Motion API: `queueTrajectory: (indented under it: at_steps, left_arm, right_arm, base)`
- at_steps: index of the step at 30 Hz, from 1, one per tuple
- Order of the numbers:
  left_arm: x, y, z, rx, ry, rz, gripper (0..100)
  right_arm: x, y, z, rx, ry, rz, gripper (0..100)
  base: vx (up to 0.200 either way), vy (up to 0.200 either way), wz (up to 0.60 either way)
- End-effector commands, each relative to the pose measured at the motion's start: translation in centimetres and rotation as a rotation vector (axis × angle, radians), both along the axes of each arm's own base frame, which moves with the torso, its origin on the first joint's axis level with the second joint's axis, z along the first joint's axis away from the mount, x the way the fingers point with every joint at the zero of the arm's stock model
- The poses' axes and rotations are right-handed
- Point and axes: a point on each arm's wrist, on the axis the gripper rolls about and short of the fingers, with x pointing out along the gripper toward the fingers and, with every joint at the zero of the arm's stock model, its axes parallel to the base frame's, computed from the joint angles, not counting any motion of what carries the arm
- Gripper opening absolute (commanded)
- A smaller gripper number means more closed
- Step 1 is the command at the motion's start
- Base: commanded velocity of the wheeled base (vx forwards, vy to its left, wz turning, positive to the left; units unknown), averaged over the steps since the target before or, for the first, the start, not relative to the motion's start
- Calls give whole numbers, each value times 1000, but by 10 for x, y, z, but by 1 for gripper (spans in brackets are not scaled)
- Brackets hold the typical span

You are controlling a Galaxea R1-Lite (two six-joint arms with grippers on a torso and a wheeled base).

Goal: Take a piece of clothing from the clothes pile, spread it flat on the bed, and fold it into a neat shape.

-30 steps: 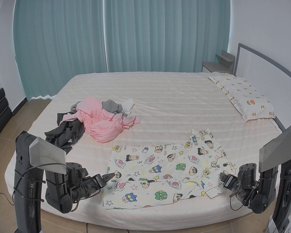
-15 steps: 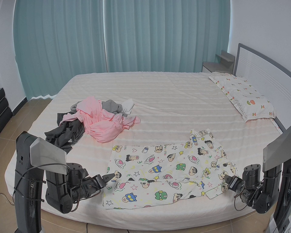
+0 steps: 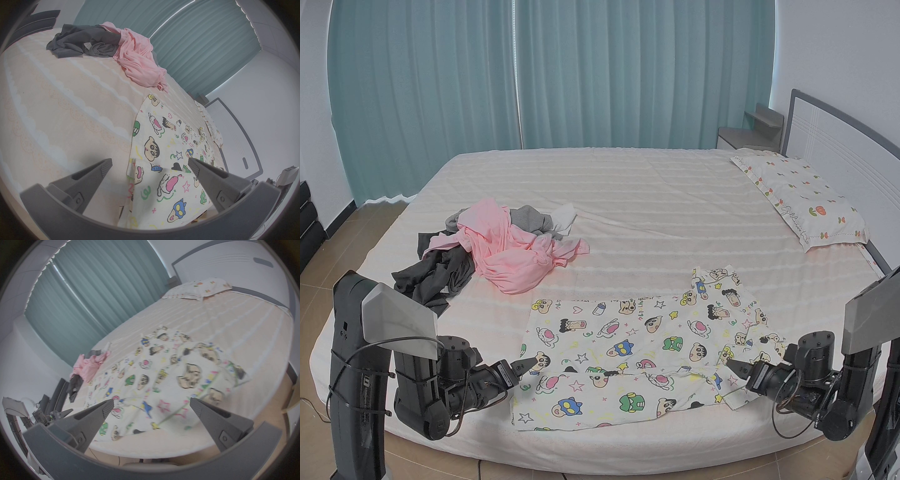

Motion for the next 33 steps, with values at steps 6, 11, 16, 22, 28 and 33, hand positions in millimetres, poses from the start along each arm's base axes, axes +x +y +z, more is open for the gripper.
queueTrajectory:
  at_steps: [6, 11, 16, 22, 28, 33]
  left_arm:
    - [1, 0, 1, -7, -10, 1, 100]
    - [1, 0, 2, -10, -13, 0, 100]
    - [1, 0, 2, -9, -11, 0, 100]
    - [1, 0, 1, -7, -10, 3, 100]
    - [1, 0, 1, -7, -10, 3, 100]
    - [1, 0, 1, -6, -12, 0, 100]
  right_arm:
    - [37, 52, -21, 14, -2, 123, 100]
    - [41, 68, -23, 30, 42, 144, 100]
    - [44, 77, -26, 29, 57, 163, 100]
    - [47, 80, -32, 26, 99, 184, 100]
    - [59, 81, -41, 21, 111, 167, 100]
    - [62, 82, -41, 19, 112, 168, 100]
  base:
    - [0, 0, 0]
    - [0, 0, 0]
    - [0, 0, 0]
    - [0, 0, 0]
    - [0, 0, 0]
    - [0, 0, 0]
